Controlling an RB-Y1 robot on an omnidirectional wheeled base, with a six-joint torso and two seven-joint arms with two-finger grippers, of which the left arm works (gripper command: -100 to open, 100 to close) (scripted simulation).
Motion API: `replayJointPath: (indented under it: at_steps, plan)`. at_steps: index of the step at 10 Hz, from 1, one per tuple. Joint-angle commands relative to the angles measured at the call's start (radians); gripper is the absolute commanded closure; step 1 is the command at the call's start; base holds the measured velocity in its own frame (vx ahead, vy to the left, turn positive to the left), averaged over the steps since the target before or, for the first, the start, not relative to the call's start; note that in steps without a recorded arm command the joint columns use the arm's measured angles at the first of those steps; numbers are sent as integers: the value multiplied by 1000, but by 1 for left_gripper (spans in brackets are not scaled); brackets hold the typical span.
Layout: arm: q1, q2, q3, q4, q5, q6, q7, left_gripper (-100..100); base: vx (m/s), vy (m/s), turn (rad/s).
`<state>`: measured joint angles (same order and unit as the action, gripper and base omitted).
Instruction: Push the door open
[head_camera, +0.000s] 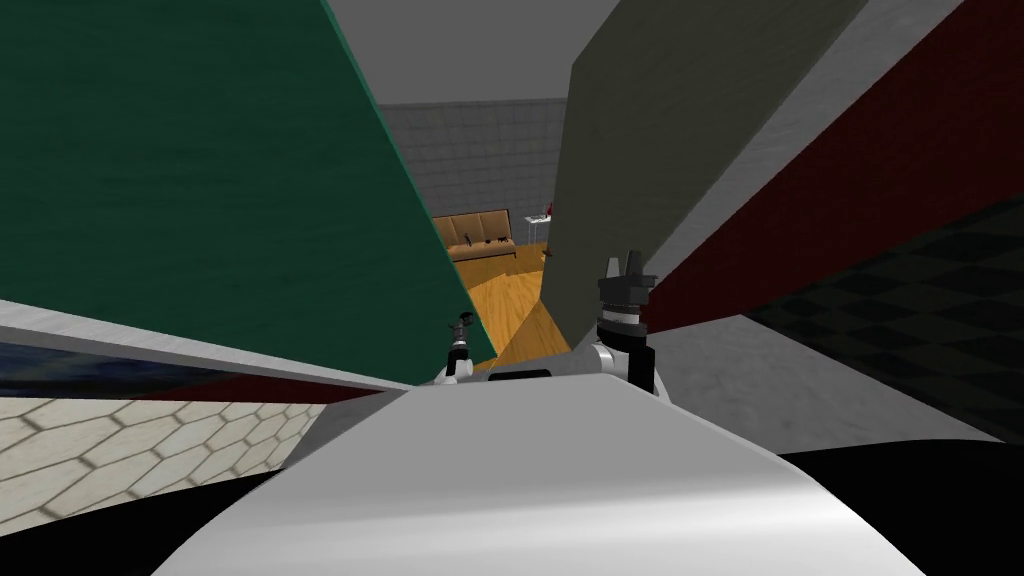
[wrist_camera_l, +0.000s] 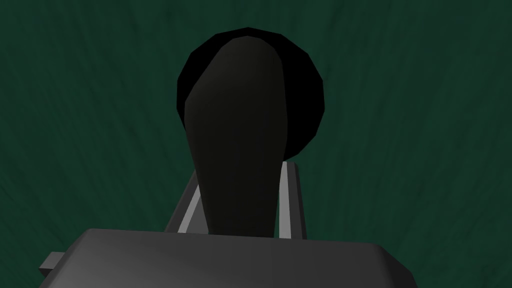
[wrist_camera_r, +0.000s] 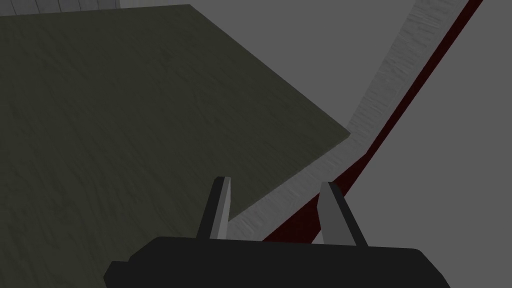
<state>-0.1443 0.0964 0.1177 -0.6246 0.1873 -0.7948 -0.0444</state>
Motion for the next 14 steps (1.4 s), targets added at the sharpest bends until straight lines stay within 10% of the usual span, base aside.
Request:
replayJointPath:
  at_steps: [1,14]
  plan:
    - [-24,16,14,39,7,-21,3,100,146,-20,30]
    - [-18,36,102,52,59,-24,-27,100,117,-25,35]
